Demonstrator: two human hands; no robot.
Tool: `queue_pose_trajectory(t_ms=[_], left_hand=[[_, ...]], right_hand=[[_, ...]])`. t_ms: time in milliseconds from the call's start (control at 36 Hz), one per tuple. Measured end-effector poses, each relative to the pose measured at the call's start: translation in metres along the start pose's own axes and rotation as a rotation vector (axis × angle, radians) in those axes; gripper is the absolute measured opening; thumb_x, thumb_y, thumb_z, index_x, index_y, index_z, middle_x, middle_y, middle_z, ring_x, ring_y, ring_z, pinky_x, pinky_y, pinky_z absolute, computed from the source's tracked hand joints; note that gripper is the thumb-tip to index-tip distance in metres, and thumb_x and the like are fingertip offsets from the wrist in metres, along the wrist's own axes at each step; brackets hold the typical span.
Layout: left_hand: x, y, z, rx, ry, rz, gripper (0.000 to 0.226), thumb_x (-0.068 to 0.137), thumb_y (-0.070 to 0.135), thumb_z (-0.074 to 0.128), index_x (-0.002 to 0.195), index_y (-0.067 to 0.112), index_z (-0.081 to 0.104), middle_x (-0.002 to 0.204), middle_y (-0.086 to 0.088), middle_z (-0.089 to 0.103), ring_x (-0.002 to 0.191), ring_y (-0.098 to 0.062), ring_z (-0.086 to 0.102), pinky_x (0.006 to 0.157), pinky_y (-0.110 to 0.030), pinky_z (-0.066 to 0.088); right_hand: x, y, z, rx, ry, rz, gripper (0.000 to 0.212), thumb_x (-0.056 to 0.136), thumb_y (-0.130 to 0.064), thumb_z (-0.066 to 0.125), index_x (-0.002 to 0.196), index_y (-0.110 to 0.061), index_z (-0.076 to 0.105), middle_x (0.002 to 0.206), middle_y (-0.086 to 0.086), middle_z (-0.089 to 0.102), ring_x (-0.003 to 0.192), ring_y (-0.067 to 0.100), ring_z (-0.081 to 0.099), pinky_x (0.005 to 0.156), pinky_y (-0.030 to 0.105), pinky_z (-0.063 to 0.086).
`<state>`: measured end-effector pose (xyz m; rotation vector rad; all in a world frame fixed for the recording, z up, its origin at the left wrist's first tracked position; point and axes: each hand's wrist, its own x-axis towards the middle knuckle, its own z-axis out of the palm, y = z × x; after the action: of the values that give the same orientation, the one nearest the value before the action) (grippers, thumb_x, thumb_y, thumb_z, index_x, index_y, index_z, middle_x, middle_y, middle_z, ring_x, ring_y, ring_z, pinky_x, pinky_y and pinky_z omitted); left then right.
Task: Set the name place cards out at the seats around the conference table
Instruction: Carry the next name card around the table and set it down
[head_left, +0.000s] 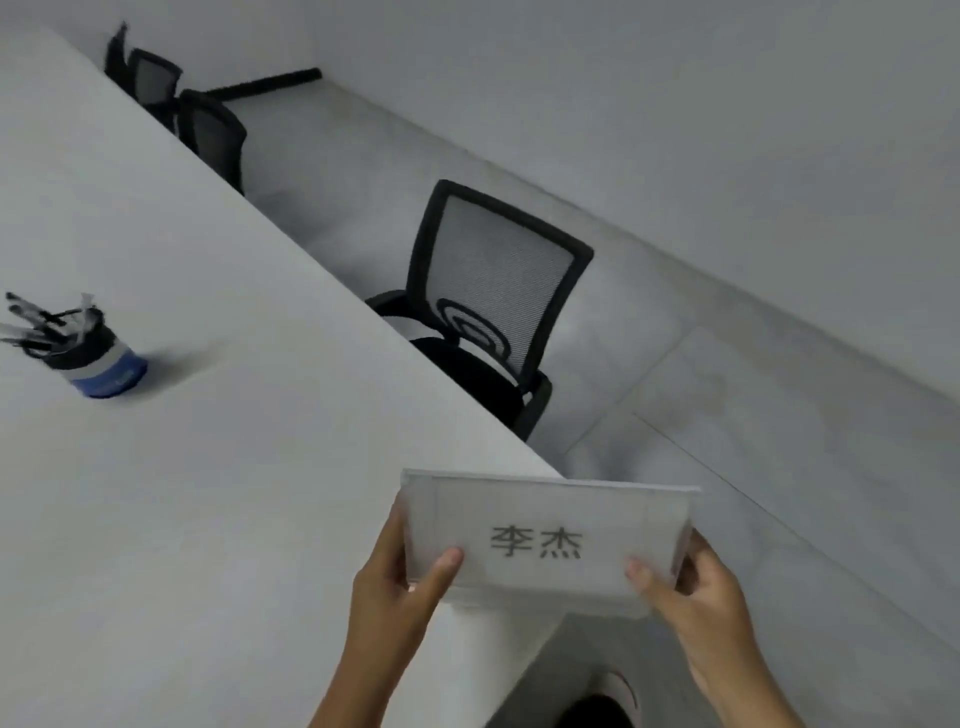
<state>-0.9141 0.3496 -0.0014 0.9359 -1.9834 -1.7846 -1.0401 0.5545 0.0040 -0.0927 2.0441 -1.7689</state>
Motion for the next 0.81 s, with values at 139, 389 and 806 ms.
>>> queue_pose_trajectory(t_ms=[139, 389, 806], left_hand=[[0.034, 0.028, 0.129, -0.024, -0.139, 0.046, 0.075, 0.053, 0.051, 0.065, 0.125, 0.043, 0.045, 0.115, 0.027, 0.062, 0.106, 0.006, 0.057, 0.09, -0.021, 0.05], [0.087, 0.063, 0.287, -0.042, -0.104, -0.018, 0.081, 0.048, 0.05, 0.071, 0.125, 0.044, 0.045, 0.119, 0.017, 0.063, 0.108, 0.001, 0.058, 0.095, -0.035, 0.049], [0.346, 0.133, 0.454, -0.046, -0.15, -0.003, 0.059, 0.053, 0.045, 0.067, 0.111, 0.041, 0.056, 0.098, 0.02, 0.071, 0.092, -0.007, 0.067, 0.079, -0.028, 0.054]], right_hand=[[0.051, 0.005, -0.113, -0.009, 0.121, -0.032, 0.069, 0.033, -0.035, 0.089, 0.095, -0.021, 0.063, 0.085, -0.003, 0.073, 0.071, 0.002, 0.066, 0.057, 0.008, 0.05], [0.172, -0.018, -0.252, -0.049, 0.098, 0.02, 0.087, 0.036, -0.048, 0.073, 0.116, -0.017, 0.058, 0.105, 0.005, 0.068, 0.09, 0.013, 0.066, 0.064, 0.016, 0.053], [0.463, -0.085, -0.332, -0.094, 0.073, 0.003, 0.063, 0.067, -0.014, 0.078, 0.124, -0.019, 0.052, 0.11, 0.005, 0.065, 0.095, 0.016, 0.063, 0.063, 0.016, 0.053]])
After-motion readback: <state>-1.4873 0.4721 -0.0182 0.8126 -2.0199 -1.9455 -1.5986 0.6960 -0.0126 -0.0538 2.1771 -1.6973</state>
